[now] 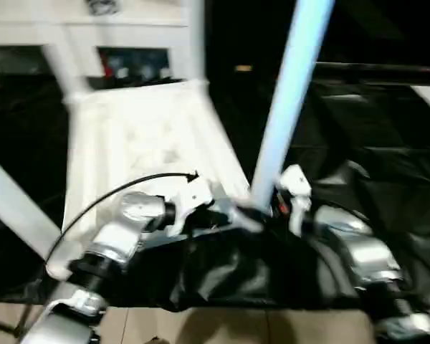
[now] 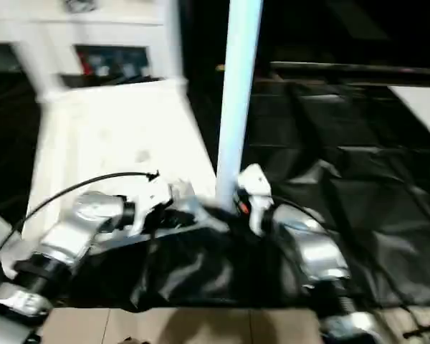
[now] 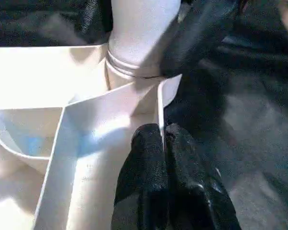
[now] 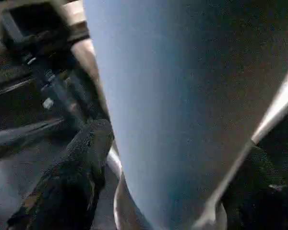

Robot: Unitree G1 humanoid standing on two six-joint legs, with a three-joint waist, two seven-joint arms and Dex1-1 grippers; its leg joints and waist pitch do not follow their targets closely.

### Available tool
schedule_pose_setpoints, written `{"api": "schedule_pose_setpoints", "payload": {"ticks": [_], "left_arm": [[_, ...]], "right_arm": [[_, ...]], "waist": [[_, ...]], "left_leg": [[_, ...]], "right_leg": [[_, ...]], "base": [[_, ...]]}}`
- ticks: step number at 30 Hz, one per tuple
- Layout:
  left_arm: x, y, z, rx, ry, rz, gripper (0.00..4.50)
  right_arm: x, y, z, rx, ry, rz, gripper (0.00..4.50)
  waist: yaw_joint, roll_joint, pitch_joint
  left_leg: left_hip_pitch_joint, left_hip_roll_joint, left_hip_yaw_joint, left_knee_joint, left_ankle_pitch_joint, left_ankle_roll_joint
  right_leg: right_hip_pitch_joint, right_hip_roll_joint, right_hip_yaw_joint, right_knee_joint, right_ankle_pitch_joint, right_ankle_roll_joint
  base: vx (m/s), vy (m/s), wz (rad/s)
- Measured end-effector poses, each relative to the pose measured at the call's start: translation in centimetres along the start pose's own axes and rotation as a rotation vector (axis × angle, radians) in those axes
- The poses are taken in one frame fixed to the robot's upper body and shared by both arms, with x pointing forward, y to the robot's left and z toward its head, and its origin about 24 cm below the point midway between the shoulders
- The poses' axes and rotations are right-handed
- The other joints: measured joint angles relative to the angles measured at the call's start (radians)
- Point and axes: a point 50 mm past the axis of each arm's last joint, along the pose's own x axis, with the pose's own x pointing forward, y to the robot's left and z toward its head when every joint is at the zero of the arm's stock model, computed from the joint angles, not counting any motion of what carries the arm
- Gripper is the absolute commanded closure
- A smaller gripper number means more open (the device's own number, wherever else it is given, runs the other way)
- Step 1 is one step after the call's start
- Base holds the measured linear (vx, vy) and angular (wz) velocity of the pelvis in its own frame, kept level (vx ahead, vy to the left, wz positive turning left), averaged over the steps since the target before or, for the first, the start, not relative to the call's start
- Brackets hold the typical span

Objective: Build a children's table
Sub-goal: Rotate leg to tighten

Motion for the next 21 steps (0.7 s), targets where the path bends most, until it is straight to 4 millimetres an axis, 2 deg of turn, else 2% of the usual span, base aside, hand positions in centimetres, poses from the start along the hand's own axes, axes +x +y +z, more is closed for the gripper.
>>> {"api": "schedule_pose_setpoints", "payload": {"ticks": [1,3,5,11,21], "left_arm": [[-0.12,-0.02,-0.02,0.004,0.002,-0.009,4.50],[-0.25,-0.13,-0.08,0.010,0.008,-0.034,4.50],[-0.41,-0.23,-0.12,0.016,0.022,-0.068,4.50],[-0.91,-0.12,-0.26,0.015,0.046,-0.119,4.50],[-0.88,-0.16,-0.33,0.013,0.046,-0.128,4.50]], "right_arm": [[-0.16,0.04,-0.06,-0.003,0.008,0.019,1.26],[-0.44,0.16,-0.19,-0.006,0.025,0.058,1.59],[-0.75,0.24,-0.25,-0.005,0.042,0.094,1.63],[-0.84,0.57,-0.01,-0.029,0.064,0.156,2.30],[-0.90,0.72,0.15,-0.064,0.080,0.179,2.47]], "waist": [[0.002,0.000,0.000],[0.005,0.000,0.000],[0.010,0.000,0.000],[0.017,-0.001,0.001],[0.017,-0.001,0.001]], "left_leg": [[0.000,0.000,0.001,0.000,0.000,-0.001],[0.001,0.001,0.002,0.001,-0.003,-0.005],[0.004,0.001,0.005,0.002,-0.002,-0.006],[0.006,0.004,0.008,0.002,0.000,-0.009],[0.006,0.004,0.010,0.003,0.000,-0.009]], "right_leg": [[0.000,0.000,0.000,0.000,0.000,0.000],[0.000,0.000,0.001,0.001,0.000,0.000],[0.000,-0.001,0.002,0.006,0.000,0.000],[0.001,-0.001,0.002,0.012,0.000,0.001],[0.001,-0.001,0.003,0.012,-0.001,0.002]], "base": [[0.000,0.000,0.00],[0.000,0.000,0.00],[0.000,0.000,0.00],[0.000,0.000,0.00],[0.000,0.000,0.00]]}}
